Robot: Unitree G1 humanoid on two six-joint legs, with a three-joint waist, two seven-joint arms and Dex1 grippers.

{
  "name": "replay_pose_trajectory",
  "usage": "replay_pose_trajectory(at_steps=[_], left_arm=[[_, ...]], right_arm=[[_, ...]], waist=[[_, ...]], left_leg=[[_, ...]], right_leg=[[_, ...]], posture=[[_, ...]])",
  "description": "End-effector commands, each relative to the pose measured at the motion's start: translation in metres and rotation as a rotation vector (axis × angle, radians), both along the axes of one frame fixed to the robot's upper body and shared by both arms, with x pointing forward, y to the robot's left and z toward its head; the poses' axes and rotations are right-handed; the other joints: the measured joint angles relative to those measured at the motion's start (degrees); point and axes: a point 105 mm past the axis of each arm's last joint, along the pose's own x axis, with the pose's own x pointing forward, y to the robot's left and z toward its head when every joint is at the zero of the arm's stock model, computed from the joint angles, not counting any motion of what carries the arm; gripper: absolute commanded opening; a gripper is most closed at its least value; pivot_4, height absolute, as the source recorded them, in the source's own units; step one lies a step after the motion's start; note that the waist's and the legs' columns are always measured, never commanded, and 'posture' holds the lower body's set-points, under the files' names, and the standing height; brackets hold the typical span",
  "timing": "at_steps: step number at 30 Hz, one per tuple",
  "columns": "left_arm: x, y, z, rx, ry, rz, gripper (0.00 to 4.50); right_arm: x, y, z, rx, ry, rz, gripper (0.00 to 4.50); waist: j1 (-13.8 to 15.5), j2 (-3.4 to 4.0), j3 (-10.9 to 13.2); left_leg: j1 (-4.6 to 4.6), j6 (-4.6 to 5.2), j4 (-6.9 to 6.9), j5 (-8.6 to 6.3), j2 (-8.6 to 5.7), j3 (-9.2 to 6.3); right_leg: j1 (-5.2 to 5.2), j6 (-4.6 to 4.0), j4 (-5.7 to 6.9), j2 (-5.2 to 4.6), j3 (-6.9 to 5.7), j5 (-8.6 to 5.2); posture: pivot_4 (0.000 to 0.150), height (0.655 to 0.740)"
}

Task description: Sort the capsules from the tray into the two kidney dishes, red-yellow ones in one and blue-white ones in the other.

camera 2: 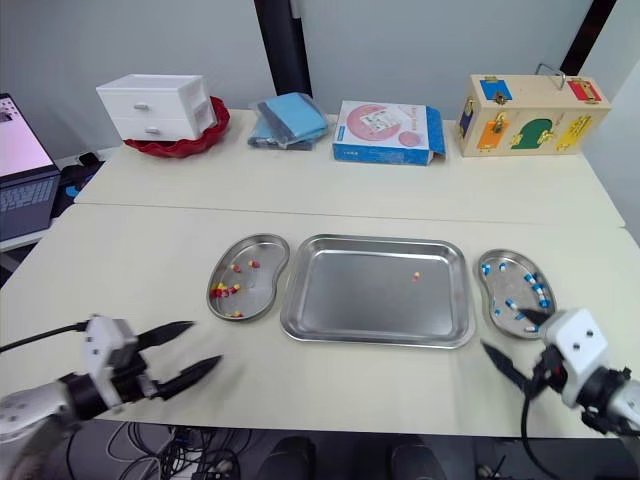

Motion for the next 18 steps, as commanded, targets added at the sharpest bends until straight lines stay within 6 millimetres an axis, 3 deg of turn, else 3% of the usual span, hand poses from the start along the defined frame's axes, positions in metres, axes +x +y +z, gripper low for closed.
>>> replay_pose_trajectory(at_steps=[1,4,13,18], left_arm=[[-0.012,0.029,-0.001,0.072,0.04,0.065,4.5],[-0.019,0.039,-0.006,0.062,0.066,0.114,4.5],[-0.03,0.035,-0.008,0.017,0.101,0.115,4.5],[-0.025,0.02,0.002,0.033,0.068,0.043,4.5]], right_arm=[[-0.015,-0.009,0.001,-0.032,0.037,0.059,4.43],[-0.019,-0.015,-0.006,-0.015,0.069,0.045,4.43],[-0.018,-0.015,-0.013,-0.01,0.066,0.038,4.43],[-0.011,-0.008,-0.004,0.0,-0.02,0.047,4.43]], waist=[[0.0,0.0,0.0],[-0.01,-0.1,0.0],[0.0,-0.13,0.0],[0.01,-0.14,-0.01]], left_leg=[[0.02,0.0,0.0,0.0,0.0,0.03],[0.05,0.0,-0.01,0.0,0.03,0.03],[0.04,-0.01,-0.02,0.0,0.04,0.05],[0.05,-0.01,-0.01,0.0,0.04,0.05]], right_leg=[[0.01,0.0,-0.01,-0.01,0.03,0.0],[0.02,-0.02,-0.02,0.01,0.01,-0.02],[0.01,-0.02,-0.03,0.01,0.03,-0.02],[0.02,-0.02,-0.02,0.01,0.05,-0.02]], posture=[[0.15,0.7302],[0.15,0.7302],[0.15,0.7302],[0.15,0.7302]])
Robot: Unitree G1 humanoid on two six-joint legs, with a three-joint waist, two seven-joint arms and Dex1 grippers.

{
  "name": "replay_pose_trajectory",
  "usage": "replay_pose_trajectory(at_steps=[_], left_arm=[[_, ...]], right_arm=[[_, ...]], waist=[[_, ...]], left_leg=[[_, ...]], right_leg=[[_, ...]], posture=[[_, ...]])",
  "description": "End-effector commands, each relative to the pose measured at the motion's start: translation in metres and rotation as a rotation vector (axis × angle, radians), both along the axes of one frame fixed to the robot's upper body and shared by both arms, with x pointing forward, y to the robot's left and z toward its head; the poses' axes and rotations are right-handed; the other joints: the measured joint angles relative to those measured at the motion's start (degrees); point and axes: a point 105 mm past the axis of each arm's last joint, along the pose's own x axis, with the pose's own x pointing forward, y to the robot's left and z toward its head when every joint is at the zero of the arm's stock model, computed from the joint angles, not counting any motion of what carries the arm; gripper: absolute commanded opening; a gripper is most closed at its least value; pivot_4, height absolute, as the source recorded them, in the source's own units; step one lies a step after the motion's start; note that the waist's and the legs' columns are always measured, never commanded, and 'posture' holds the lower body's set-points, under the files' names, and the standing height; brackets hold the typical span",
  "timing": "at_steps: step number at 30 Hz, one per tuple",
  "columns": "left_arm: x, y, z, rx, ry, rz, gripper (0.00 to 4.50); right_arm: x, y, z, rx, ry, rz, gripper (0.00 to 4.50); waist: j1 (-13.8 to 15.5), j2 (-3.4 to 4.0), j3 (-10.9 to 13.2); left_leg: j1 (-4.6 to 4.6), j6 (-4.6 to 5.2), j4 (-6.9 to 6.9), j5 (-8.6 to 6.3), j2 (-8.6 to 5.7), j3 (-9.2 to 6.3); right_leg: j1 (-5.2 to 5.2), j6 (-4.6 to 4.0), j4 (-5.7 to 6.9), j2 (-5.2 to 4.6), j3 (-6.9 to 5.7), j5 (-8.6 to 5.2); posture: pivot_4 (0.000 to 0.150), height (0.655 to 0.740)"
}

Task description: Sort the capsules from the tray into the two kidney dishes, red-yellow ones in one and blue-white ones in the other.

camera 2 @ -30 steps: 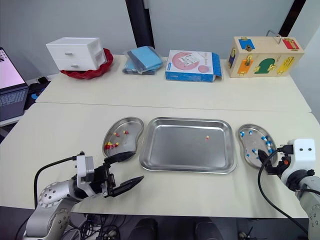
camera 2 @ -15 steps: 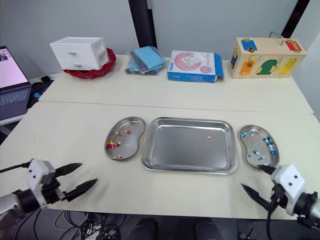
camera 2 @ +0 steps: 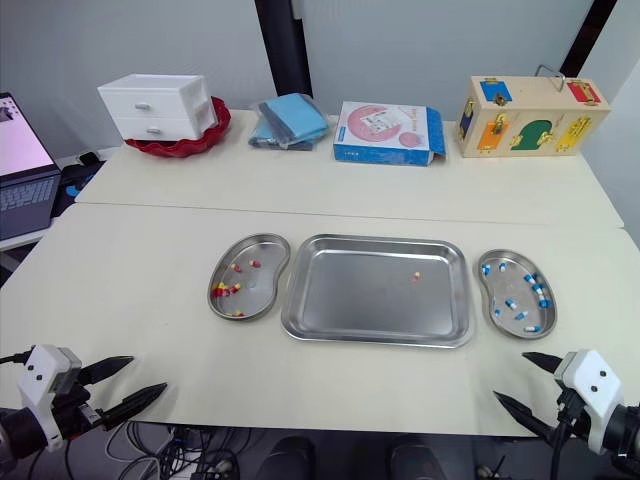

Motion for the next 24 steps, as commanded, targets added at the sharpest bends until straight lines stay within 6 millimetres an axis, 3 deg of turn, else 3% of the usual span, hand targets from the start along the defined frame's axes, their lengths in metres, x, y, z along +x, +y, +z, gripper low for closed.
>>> replay_pose_trajectory(at_steps=[1,5,16,19,24], left_arm=[[0.007,-0.014,0.02,0.015,-0.07,-0.067,4.5],[0.013,-0.038,0.029,0.012,-0.097,-0.164,4.5],[0.023,-0.074,0.051,-0.059,-0.153,-0.283,4.5],[0.033,-0.097,0.061,-0.086,-0.196,-0.35,4.5],[0.063,-0.155,0.072,-0.161,-0.255,-0.434,4.5]], right_arm=[[0.006,0.007,0.013,0.01,-0.098,0.012,4.43],[0.005,0.021,0.014,0.032,-0.147,0.049,4.43],[0.009,0.061,0.012,0.109,-0.211,0.093,4.43],[0.009,0.066,0.011,0.127,-0.212,0.084,4.43],[0.009,0.073,0.01,0.15,-0.219,0.063,4.43]], waist=[[0.01,0.0,0.0],[0.06,0.01,0.0],[0.05,0.01,0.0],[0.25,0.01,0.0],[0.6,0.04,-0.01]], left_leg=[[0.0,0.0,0.0,0.0,0.0,-0.01],[-0.01,0.0,0.0,0.0,0.0,-0.02],[0.01,0.0,0.0,0.0,0.0,-0.02],[0.01,0.0,0.02,0.0,-0.01,-0.06],[0.02,-0.01,0.12,0.01,-0.05,-0.19]], right_leg=[[0.0,0.0,0.0,0.0,0.0,0.0],[0.02,0.0,0.0,0.0,-0.02,0.0],[0.02,0.0,0.02,0.0,-0.01,0.0],[0.05,0.0,0.02,0.0,-0.04,0.0],[0.18,0.03,0.03,-0.01,-0.14,0.02]], posture=[[0.15,0.7302],[0.15,0.7302],[0.15,0.7302],[0.15,0.7302],[0.15,0.7302]])
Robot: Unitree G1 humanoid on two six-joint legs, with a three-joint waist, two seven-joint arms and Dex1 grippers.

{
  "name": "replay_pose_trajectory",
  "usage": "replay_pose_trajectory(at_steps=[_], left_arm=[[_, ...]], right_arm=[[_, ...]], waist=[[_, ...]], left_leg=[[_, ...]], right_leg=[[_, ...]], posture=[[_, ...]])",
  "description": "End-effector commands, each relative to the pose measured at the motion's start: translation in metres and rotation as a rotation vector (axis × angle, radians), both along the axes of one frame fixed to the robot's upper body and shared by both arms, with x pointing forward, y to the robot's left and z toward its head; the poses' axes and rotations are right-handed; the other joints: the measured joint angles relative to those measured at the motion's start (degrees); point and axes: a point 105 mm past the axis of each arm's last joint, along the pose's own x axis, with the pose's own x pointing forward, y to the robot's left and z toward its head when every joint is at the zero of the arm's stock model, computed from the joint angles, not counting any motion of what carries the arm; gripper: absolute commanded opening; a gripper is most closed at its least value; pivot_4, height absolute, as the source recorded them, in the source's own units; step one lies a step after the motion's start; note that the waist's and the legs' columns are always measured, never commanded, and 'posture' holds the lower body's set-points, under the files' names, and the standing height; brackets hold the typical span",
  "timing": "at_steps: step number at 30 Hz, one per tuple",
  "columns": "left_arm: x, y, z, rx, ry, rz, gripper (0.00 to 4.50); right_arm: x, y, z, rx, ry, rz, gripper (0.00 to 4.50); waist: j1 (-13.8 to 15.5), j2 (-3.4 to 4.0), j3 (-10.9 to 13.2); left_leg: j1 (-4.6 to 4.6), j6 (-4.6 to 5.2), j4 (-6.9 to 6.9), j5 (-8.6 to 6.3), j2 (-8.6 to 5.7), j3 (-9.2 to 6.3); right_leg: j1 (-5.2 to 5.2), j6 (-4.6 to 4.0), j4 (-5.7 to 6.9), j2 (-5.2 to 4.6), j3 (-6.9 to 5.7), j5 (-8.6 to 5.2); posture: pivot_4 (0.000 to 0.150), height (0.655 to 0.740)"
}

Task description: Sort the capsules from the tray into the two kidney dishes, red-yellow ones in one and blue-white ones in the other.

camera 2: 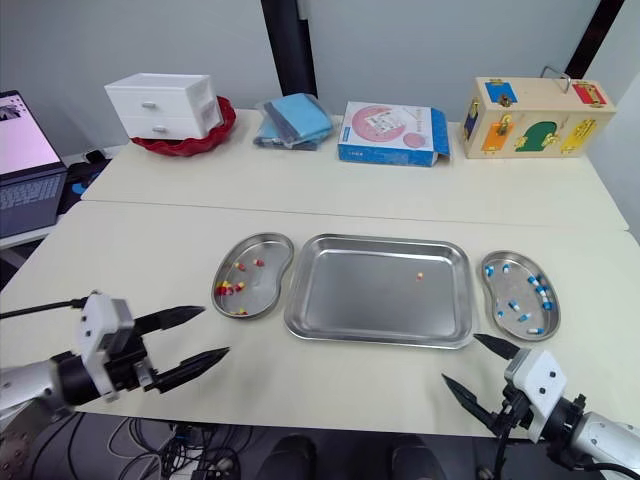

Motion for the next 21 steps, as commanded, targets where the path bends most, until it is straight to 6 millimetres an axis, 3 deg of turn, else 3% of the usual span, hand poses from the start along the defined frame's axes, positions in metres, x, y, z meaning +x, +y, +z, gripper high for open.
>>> replay_pose_trajectory(at_steps=[1,21], left_arm=[[0.011,-0.039,0.006,-0.048,-0.015,-0.066,4.5],[0.096,-0.201,-0.011,-0.074,0.008,-0.015,4.5]], right_arm=[[-0.001,0.006,0.009,-0.003,-0.042,0.003,4.43],[0.001,0.014,0.007,0.019,-0.059,-0.053,4.43]], waist=[[-0.31,0.01,-0.01],[-0.44,0.06,-0.04]], left_leg=[[0.03,0.0,0.0,0.0,0.0,0.02],[-0.03,0.01,0.28,0.0,-0.11,-0.16]], right_leg=[[0.02,0.01,0.0,0.0,0.02,0.0],[0.16,0.04,0.06,0.03,-0.08,0.04]], posture=[[0.15,0.7302],[0.15,0.7302]])
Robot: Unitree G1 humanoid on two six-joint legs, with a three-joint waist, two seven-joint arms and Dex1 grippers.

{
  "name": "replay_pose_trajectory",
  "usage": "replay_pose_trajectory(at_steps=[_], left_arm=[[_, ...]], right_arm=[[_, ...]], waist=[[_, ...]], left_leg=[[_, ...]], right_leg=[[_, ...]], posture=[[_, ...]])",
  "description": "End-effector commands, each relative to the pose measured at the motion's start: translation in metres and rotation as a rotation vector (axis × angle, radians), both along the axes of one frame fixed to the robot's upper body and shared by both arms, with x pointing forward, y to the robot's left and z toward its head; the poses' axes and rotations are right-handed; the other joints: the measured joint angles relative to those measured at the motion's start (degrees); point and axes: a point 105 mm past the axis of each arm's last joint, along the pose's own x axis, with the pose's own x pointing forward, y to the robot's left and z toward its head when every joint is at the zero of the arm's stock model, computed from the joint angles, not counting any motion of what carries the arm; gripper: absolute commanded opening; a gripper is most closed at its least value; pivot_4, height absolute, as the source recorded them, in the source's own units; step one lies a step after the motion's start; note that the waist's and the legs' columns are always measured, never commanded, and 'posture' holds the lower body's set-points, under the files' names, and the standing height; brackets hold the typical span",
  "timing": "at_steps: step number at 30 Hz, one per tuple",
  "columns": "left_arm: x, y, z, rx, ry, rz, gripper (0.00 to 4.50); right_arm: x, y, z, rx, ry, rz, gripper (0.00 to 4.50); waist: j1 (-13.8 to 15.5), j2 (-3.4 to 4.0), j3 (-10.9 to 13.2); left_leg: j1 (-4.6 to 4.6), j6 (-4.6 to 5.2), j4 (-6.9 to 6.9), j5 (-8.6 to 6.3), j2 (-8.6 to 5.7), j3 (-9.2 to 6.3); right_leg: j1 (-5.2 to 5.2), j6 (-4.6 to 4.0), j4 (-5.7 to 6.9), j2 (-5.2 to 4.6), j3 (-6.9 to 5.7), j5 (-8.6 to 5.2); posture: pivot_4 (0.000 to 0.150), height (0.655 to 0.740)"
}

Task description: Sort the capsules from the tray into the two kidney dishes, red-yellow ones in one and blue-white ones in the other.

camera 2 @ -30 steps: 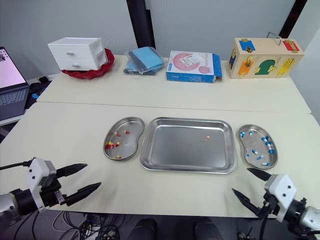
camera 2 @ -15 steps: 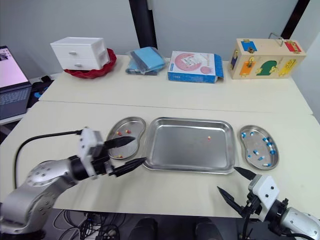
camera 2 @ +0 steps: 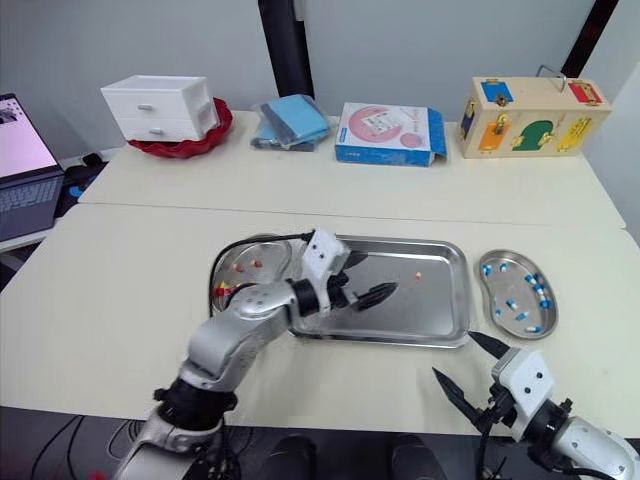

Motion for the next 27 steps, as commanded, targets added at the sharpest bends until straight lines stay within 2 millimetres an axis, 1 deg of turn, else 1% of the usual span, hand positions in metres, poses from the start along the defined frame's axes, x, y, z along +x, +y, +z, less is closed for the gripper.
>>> replay_pose_trajectory(at_steps=[1,6,11,15,21,22,23,25,27], left_arm=[[0.009,-0.021,0.004,0.021,-0.034,0.013,4.5],[0.026,-0.044,0.001,0.052,-0.021,0.012,4.5],[0.034,-0.057,-0.008,0.1,-0.007,-0.02,4.5],[0.036,-0.067,-0.015,0.119,0.005,-0.047,4.5],[0.033,-0.074,-0.029,0.144,0.039,-0.09,4.5],[0.033,-0.074,-0.032,0.154,0.04,-0.096,4.14],[0.033,-0.074,-0.034,0.162,0.044,-0.1,3.93],[0.033,-0.074,-0.037,0.171,0.05,-0.109,3.35],[0.033,-0.073,-0.038,0.175,0.05,-0.111,2.65]], right_arm=[[-0.001,0.005,0.009,0.004,-0.041,0.004,4.43],[-0.004,0.008,0.008,0.004,-0.031,-0.002,4.43],[-0.004,0.009,0.007,0.003,-0.028,-0.005,4.43],[-0.002,0.01,0.008,0.003,-0.027,-0.007,4.43],[-0.001,0.011,0.01,0.003,-0.025,-0.013,4.43],[-0.001,0.011,0.011,0.004,-0.025,-0.016,4.5],[-0.001,0.01,0.011,0.004,-0.025,-0.018,4.5],[-0.001,0.01,0.012,0.004,-0.024,-0.02,4.5],[-0.001,0.011,0.012,0.004,-0.023,-0.022,4.5]], waist=[[0.01,0.0,0.0],[-0.03,0.01,0.0],[-0.07,0.01,0.0],[-0.04,0.0,0.0],[-0.04,0.01,0.0],[-0.06,0.01,0.0],[-0.08,0.01,0.0],[-0.04,0.01,0.0],[-0.03,0.01,0.0]], left_leg=[[-0.03,0.0,0.06,0.0,-0.02,-0.02],[-0.09,0.01,0.14,0.0,-0.04,-0.08],[-0.1,0.01,0.16,-0.01,-0.06,-0.07],[-0.11,0.01,0.16,0.0,-0.06,-0.08],[-0.12,0.0,0.16,0.0,-0.07,-0.08],[-0.12,0.0,0.16,0.0,-0.07,-0.08],[-0.12,0.01,0.16,0.0,-0.07,-0.08],[-0.11,0.0,0.16,0.0,-0.06,-0.09],[-0.12,0.0,0.17,0.0,-0.07,-0.09]], right_leg=[[0.0,0.01,0.0,0.0,-0.01,0.01],[-0.01,0.02,0.02,-0.01,-0.05,0.01],[0.0,0.04,0.01,-0.01,-0.04,0.01],[-0.01,0.04,0.01,-0.01,-0.05,0.01],[-0.01,0.05,0.01,-0.01,-0.05,0.01],[-0.01,0.05,0.01,-0.01,-0.05,0.01],[-0.01,0.05,0.01,-0.01,-0.05,0.01],[0.0,0.05,0.01,-0.01,-0.06,0.01],[0.0,0.05,0.01,-0.01,-0.06,0.01]], posture=[[0.15,0.7302],[0.15,0.7302],[0.15,0.7302],[0.15,0.7302],[0.15,0.7302],[0.15,0.7302],[0.15,0.7302],[0.15,0.7302],[0.15,0.7302]])
